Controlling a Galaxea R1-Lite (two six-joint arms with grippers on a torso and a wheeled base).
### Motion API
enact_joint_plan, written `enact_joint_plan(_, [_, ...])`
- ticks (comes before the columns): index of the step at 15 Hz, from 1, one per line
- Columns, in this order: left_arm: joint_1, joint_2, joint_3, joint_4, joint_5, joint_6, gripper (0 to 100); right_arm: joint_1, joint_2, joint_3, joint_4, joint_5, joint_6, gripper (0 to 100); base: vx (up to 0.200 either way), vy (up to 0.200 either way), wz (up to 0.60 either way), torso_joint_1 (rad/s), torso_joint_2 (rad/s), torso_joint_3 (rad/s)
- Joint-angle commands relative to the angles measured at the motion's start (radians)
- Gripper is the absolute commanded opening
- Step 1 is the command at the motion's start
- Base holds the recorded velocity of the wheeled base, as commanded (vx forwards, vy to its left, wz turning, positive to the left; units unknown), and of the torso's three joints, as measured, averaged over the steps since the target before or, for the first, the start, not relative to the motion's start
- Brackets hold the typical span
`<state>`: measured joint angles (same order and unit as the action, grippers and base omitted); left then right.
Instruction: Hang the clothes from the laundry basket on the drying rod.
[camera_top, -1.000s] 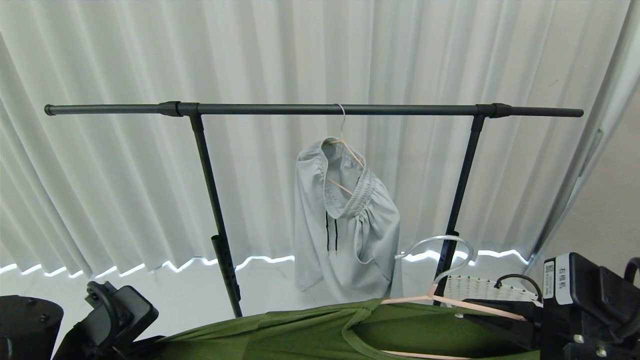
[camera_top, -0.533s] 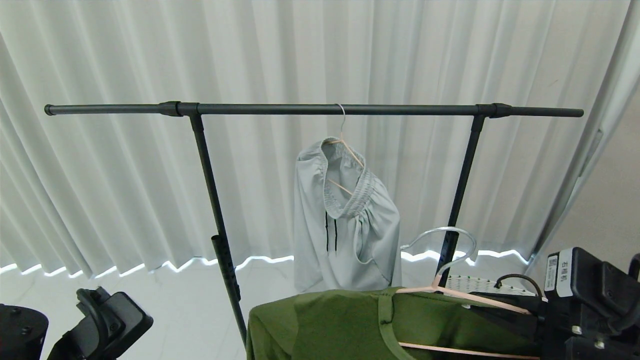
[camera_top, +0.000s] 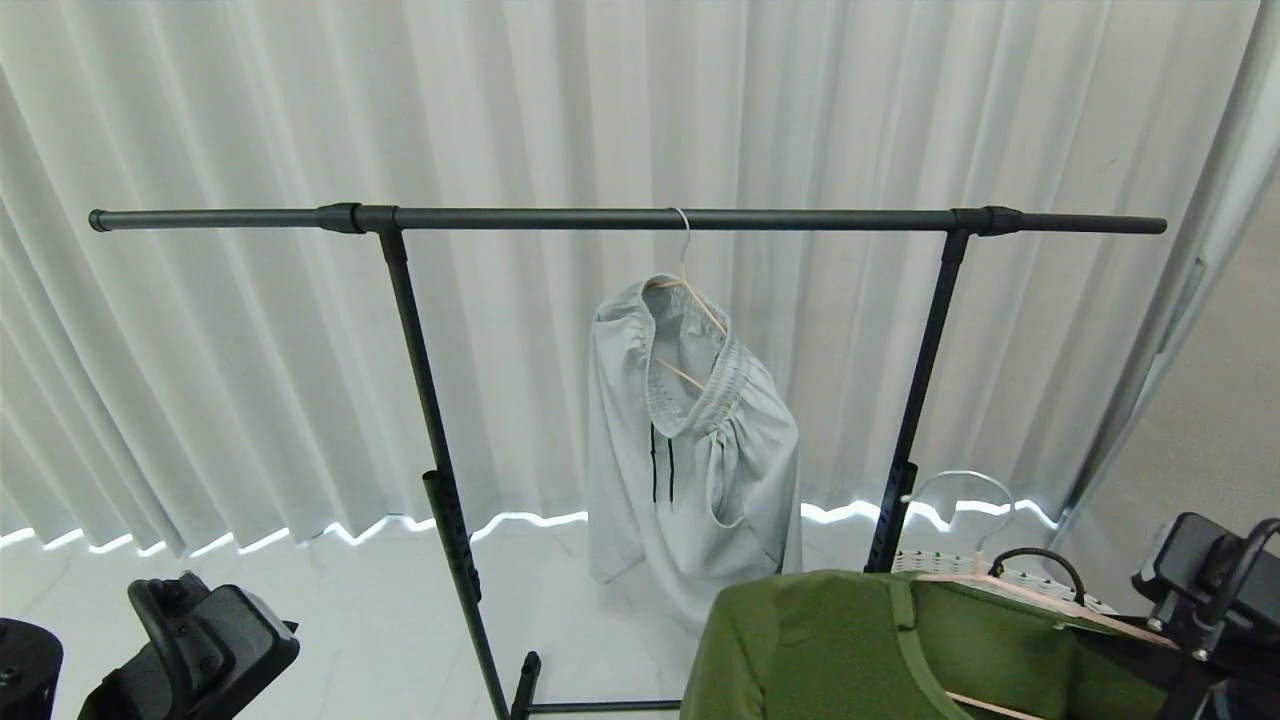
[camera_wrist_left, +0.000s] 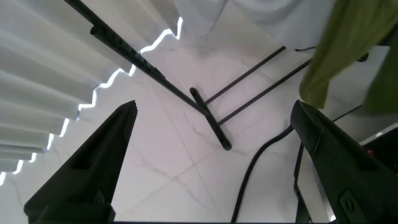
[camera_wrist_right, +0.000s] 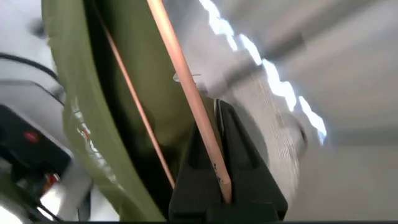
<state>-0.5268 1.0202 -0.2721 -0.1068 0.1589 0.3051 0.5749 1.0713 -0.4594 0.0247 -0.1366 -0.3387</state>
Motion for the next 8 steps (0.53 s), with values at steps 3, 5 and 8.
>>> enact_joint_plan(3, [-0.001,-0.005,-0.001,-0.002,0.001,0.0,100,-0.257,-0.119,-0.015,0.121,-0.021,0.004,0,0.0,0.0,0.0,0.0,0.0,0.0])
enact_joint_plan(5, [-0.001,0.0,-0.001,-0.028,0.001,0.0,100,-0.363,-0.109,-0.028,0.123,-0.023,0.004,0,0.0,0.0,0.0,0.0,0.0,0.0])
enact_joint_plan(8, [-0.002,0.0,-0.001,-0.045,0.001,0.002,100,-0.527,-0.025,-0.084,0.121,-0.024,0.006,0,0.0,0.0,0.0,0.0,0.0,0.0])
